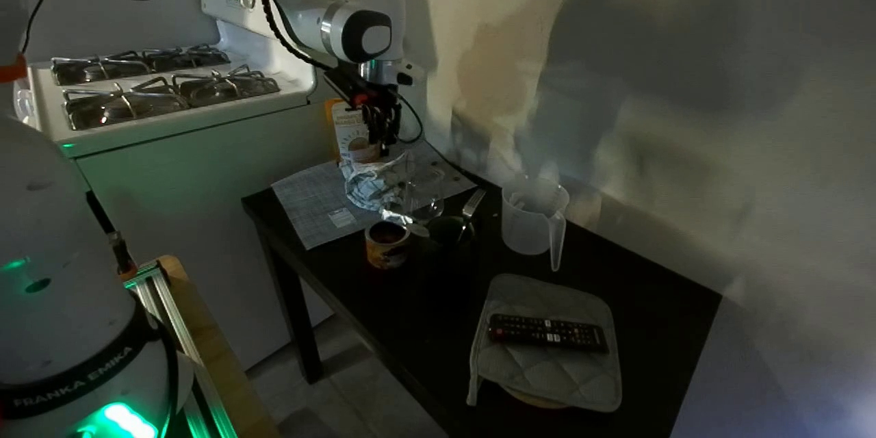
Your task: Put the white towel on the grey towel
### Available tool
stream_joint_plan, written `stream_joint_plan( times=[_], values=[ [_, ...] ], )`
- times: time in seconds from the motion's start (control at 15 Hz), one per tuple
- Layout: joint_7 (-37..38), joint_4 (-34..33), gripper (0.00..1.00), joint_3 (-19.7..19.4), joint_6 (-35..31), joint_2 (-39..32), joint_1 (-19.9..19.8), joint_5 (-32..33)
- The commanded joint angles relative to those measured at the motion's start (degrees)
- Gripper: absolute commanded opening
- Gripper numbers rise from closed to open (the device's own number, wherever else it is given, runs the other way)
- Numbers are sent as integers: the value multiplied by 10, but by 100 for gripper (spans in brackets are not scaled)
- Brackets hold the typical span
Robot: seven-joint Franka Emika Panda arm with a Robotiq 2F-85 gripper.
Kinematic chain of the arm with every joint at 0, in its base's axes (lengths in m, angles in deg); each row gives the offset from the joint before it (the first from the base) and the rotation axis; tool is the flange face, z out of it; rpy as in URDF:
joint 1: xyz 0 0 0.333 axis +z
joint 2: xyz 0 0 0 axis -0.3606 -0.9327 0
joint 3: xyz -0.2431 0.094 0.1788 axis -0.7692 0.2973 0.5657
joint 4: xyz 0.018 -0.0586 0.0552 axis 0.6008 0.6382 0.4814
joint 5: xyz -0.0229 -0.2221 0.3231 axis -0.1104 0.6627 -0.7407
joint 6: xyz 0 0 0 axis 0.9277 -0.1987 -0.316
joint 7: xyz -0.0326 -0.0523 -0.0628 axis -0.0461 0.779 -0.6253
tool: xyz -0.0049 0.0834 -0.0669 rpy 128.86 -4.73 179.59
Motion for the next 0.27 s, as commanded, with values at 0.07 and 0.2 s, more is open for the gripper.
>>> stream_joint_plan(
  times=[0.07, 0.2],
  values=[
    [-58, 13, 99, 40, 10, 48, -24, -44],
    [-40, -4, 90, 33, 2, 25, -18, -26]
  ],
)
